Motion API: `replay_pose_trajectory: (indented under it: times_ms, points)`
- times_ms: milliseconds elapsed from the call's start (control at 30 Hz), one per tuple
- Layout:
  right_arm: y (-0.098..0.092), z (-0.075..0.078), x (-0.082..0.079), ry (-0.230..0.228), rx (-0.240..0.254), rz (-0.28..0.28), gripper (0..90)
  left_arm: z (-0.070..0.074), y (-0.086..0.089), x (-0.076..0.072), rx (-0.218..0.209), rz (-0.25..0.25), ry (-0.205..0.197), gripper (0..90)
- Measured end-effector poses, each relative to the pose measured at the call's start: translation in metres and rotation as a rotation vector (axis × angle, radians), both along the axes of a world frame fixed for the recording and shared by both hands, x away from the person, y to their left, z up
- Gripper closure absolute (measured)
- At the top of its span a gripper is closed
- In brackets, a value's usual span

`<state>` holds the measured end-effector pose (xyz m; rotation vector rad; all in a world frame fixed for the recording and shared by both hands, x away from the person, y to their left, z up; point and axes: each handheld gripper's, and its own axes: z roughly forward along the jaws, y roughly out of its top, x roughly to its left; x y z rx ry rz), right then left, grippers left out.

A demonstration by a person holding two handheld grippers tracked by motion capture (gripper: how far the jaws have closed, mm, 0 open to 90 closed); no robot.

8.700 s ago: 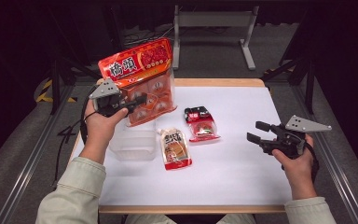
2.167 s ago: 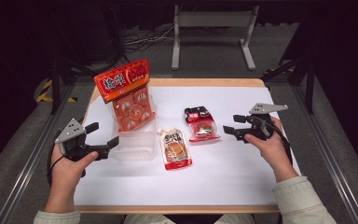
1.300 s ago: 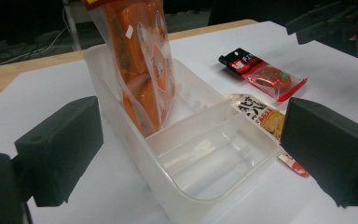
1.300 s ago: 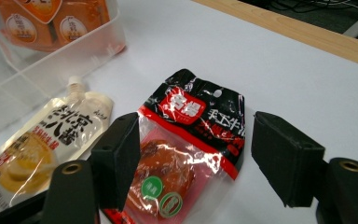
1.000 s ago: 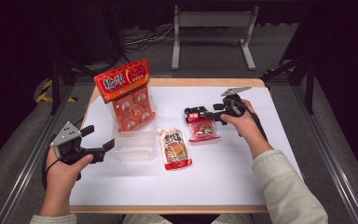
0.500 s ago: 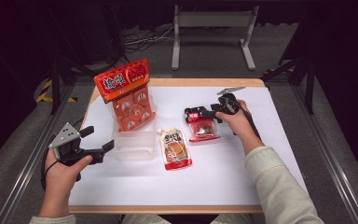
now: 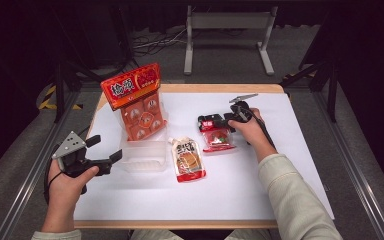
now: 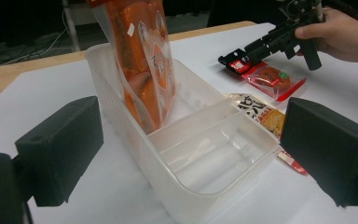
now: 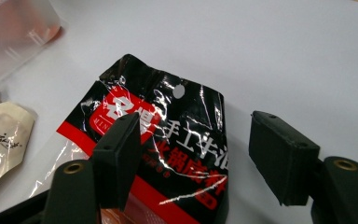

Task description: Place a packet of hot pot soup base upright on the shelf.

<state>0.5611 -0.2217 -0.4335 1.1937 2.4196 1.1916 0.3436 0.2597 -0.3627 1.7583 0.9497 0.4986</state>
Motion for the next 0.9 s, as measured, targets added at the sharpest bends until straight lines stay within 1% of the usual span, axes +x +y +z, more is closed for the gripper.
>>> replay_pose_trajectory:
  times_ms: [167, 233, 267, 333, 367, 433, 500, 533, 567, 600, 667, 767, 833, 900]
  points:
    - [0.005, -0.005, 0.002, 0.006, -0.014, 0.0, 34.4, -0.001, 0.001, 0.001, 0.003, 0.002, 0.001, 6.6]
    - [0.007, -0.005, 0.002, 0.006, -0.013, -0.002, 34.6, -0.001, 0.001, 0.001, 0.004, 0.001, 0.0, 6.6]
    - [0.007, -0.005, 0.003, 0.005, -0.022, 0.003, 36.7, -0.001, 0.001, 0.001, 0.003, 0.001, 0.0, 6.5]
    - [0.008, -0.005, 0.002, 0.017, -0.028, 0.022, 46.4, -0.001, 0.001, 0.001, 0.004, 0.002, 0.002, 6.6]
    - [0.01, -0.004, 0.001, 0.021, -0.034, 0.031, 48.4, -0.002, 0.001, 0.002, 0.005, 0.004, 0.002, 6.6]
    - [0.01, -0.001, 0.0, 0.013, -0.066, 0.028, 54.9, -0.002, 0.002, 0.002, 0.005, 0.008, 0.005, 6.5]
    - [0.009, 0.0, -0.001, 0.022, -0.076, 0.024, 61.6, -0.002, 0.002, 0.002, 0.001, 0.009, 0.004, 6.6]
    - [0.008, 0.0, -0.001, 0.019, -0.095, 0.016, 68.5, -0.002, 0.002, 0.002, 0.002, 0.009, 0.004, 6.6]
    - [0.007, 0.001, -0.002, 0.021, -0.102, 0.011, 72.8, -0.002, 0.002, 0.002, 0.002, 0.008, 0.005, 6.6]
    - [0.007, 0.001, -0.002, 0.021, -0.102, 0.011, 72.8, -0.002, 0.002, 0.002, 0.002, 0.008, 0.005, 6.6]
    - [0.007, 0.002, -0.003, 0.022, -0.109, 0.01, 77.9, -0.002, 0.002, 0.002, 0.005, 0.004, 0.003, 6.6]
    - [0.01, 0.005, -0.006, 0.01, -0.15, 0.025, 83.2, -0.002, 0.001, 0.002, 0.003, 0.005, 0.003, 6.6]
    - [0.012, 0.007, -0.008, -0.003, -0.176, 0.035, 85.0, -0.002, 0.002, 0.003, 0.003, 0.006, 0.003, 6.6]
    - [0.012, 0.009, -0.009, -0.004, -0.177, 0.036, 85.5, -0.002, 0.002, 0.003, 0.002, 0.006, 0.002, 6.6]
